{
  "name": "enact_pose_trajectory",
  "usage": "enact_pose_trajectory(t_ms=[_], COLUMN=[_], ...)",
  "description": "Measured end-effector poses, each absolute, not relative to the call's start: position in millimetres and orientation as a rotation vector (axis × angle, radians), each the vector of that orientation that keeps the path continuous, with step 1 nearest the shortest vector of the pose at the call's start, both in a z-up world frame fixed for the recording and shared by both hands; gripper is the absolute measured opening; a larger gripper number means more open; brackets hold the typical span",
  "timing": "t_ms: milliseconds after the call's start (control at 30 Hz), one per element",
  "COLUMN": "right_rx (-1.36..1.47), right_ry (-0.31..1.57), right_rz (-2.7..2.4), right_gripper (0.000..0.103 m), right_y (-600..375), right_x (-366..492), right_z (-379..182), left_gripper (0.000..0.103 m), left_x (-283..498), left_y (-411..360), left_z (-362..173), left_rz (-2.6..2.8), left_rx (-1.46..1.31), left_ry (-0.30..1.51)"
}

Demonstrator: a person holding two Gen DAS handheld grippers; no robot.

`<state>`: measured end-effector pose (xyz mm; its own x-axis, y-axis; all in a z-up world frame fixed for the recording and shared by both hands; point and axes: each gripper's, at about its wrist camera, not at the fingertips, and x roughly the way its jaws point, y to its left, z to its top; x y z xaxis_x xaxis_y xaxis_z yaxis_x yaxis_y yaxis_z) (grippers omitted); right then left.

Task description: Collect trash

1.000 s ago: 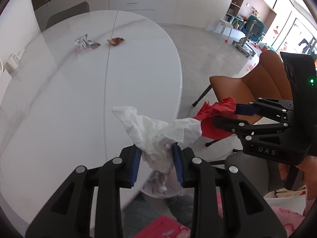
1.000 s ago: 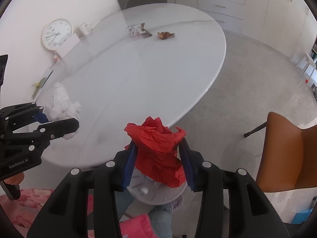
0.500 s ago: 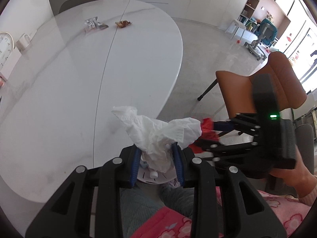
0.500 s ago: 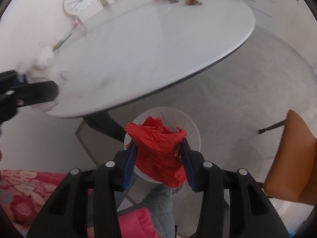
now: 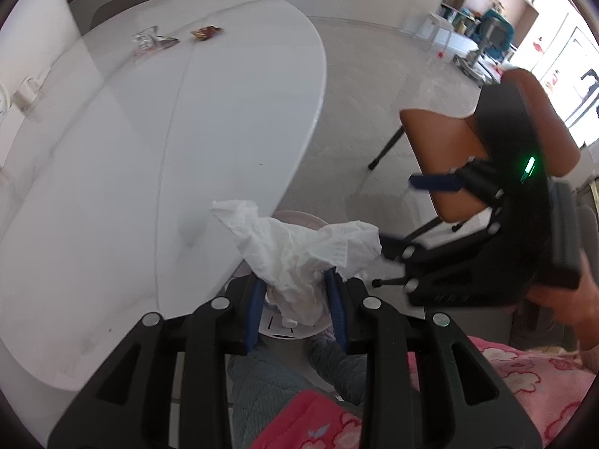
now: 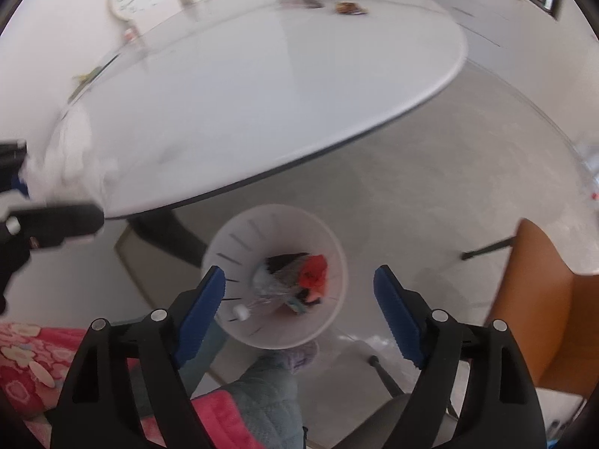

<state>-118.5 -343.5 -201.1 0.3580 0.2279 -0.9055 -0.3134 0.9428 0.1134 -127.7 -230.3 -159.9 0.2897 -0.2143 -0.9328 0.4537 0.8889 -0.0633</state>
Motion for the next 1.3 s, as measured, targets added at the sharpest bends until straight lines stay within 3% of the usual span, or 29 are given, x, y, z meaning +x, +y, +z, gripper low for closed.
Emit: enact_pose_trajectory(t_ms=[167, 200, 300, 500, 800, 967, 1300], right_rx=[-0.008, 0.004, 0.027, 0.036, 0.035, 0.031, 0.092], right_ry=[1.146, 1.142, 1.134, 1.13, 1.117, 1.094, 1.042], right_rz=[0.27, 0.263, 0.243, 0.226, 0.228, 0.207, 0.145], right_gripper=[0.084, 0.085, 0.085, 0.085, 0.085, 0.097, 0.101], right_y=[-374.0, -377.7, -387.8, -394.7, -388.6, -379.3, -360.3], right_x=[-118.2, -118.2, -120.4, -123.6, -120.8, -110.4, -49.7], right_z=[-190.1, -189.0, -186.4, -183.6, -176.7, -164.0, -139.3], left_gripper=[0.03, 0.035, 0.063, 0.08, 0.086, 0.091, 0.095], left_x=[-127.6, -127.8, -128.4, -129.5, -121.2, -101.9, -5.4], left_y=[-239.8, -241.5, -244.9, -247.2, -236.7, -219.0, -154.9], left_z=[-174.5, -178.1, -187.0, -186.1, -171.8, -153.7, -120.1], left_rz=[-0.494, -0.5, -0.503, -0.514, -0.486, -0.442, -0.341], left_rx=[0.256, 0.26, 0.268, 0.283, 0.29, 0.288, 0.263], left_ry=[1.23, 1.239, 1.26, 1.242, 1.208, 1.173, 1.086])
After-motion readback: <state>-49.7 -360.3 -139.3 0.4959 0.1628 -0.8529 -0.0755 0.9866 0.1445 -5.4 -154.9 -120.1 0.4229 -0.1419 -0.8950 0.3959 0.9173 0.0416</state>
